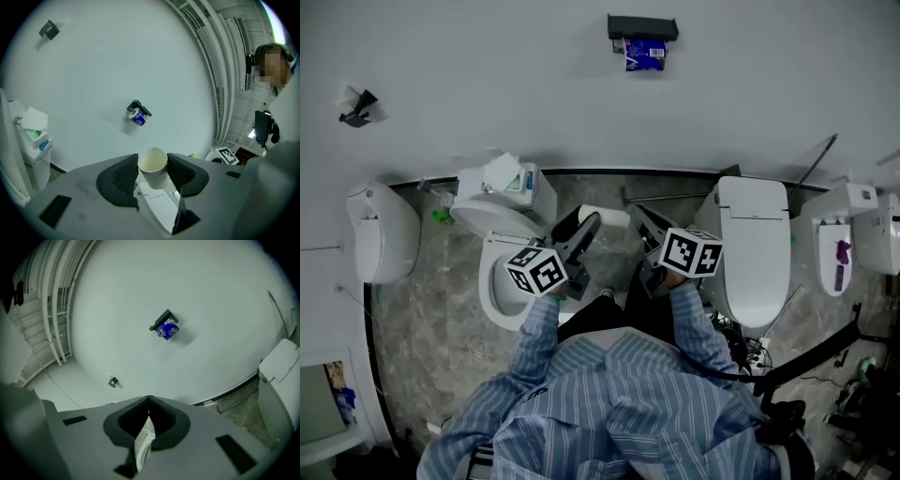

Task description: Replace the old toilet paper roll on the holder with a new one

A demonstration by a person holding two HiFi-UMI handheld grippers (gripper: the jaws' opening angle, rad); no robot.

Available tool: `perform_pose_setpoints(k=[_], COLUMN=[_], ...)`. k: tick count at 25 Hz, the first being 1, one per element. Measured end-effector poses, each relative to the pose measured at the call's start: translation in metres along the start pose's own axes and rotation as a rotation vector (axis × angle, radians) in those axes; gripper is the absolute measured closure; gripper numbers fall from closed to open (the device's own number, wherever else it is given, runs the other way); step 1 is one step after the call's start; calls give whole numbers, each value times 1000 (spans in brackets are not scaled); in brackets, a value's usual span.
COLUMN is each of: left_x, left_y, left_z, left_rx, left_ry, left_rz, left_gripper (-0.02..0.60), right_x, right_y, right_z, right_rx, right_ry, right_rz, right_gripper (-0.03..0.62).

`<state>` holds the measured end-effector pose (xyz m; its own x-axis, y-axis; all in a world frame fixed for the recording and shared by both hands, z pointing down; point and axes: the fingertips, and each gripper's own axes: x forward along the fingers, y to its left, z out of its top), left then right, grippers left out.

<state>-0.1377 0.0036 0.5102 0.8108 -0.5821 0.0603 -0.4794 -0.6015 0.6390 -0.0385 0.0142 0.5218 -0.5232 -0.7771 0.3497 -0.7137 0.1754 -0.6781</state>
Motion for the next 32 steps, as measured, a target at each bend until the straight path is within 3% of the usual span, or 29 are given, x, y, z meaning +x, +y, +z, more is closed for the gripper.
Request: perform_pose_setpoints(k=[9, 19, 32], left_x=[-59, -88, -64], left_y=[-12, -20, -109], left_z=[-24, -12, -85], left_rx=[-29, -28, -45], left_ry=[-13, -105, -65], left_rz=[-20, 50, 40], left_gripper=[390, 390, 389], right_x=[-27, -38, -146], right_y=[27, 42, -11], right_z=[-58, -62, -80], right_rx=[-5, -37, -26], right_ry=[21, 67, 83], right_rz=[-38, 2, -44], right_gripper=[588, 588, 588])
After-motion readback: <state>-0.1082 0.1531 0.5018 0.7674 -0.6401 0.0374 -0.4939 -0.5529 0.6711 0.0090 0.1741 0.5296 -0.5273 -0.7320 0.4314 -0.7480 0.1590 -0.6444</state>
